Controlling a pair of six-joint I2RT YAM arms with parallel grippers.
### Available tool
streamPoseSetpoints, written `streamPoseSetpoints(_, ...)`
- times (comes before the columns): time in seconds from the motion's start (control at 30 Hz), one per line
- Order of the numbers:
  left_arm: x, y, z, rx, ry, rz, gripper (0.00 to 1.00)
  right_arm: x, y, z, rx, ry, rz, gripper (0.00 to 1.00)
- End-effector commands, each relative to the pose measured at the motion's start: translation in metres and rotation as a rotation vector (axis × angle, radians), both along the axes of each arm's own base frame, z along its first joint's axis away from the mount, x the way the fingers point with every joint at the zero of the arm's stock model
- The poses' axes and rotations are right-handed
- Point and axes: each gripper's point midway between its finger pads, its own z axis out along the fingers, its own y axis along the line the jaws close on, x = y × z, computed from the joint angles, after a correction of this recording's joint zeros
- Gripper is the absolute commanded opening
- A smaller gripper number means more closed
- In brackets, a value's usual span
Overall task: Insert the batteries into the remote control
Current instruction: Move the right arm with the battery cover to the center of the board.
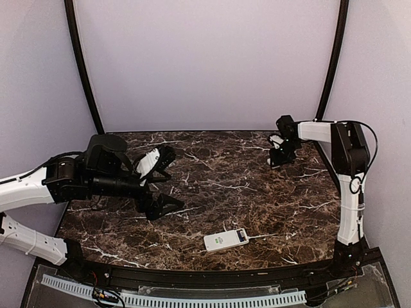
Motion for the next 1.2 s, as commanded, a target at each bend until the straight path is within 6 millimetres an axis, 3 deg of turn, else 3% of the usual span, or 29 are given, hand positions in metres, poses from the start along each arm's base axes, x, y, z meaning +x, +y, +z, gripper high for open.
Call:
streamPoseSetpoints(0.0, -0.002, 0.008, 0.004, -0.023, -0.003, 0.009, 0.98, -0.041, 0.027, -0.022, -0.051, 0.082, 0.116, 0.35)
streamPoseSetpoints(0.17, -0.004, 0.012, 0.004, -0.023, -0.003, 0.015, 0.98, -0.036, 0.021, -0.023, -0.1, 0.104, 0.07, 0.37)
streamPoseSetpoints(0.3, -0.006, 0.018, 0.005, -0.031, -0.009, 0.021, 0.98, -0.048, 0.05, -0.024, -0.11, 0.089, 0.207, 0.36)
streamPoseSetpoints(0.43, -0.007, 0.023, 0.005, -0.033, -0.016, 0.029, 0.98, -0.078, 0.082, -0.037, -0.112, 0.138, 0.36, 0.34)
streamPoseSetpoints(0.57, -0.007, 0.026, 0.006, -0.033, -0.02, 0.036, 0.98, -0.114, 0.12, -0.033, -0.053, 0.151, 0.53, 0.33)
streamPoseSetpoints(0.73, -0.008, 0.031, 0.006, -0.039, -0.028, 0.043, 0.98, -0.186, 0.171, -0.023, -0.027, 0.165, 0.859, 0.34)
streamPoseSetpoints(0.87, -0.009, 0.035, 0.005, -0.052, -0.011, 0.066, 0.97, -0.236, 0.182, -0.026, -0.089, 0.201, 1.045, 0.36)
streamPoseSetpoints(0.97, -0.01, 0.039, 0.003, -0.057, -0.007, 0.077, 0.98, -0.258, 0.182, -0.025, -0.131, 0.209, 1.119, 0.38)
streamPoseSetpoints(1.07, -0.011, 0.043, 0.0, -0.054, 0.0, 0.084, 0.97, -0.263, 0.177, -0.023, -0.199, 0.189, 1.145, 0.46)
streamPoseSetpoints(1.17, -0.012, 0.045, -0.005, -0.045, 0.005, 0.092, 0.98, -0.255, 0.18, -0.009, -0.216, 0.139, 1.114, 0.58)
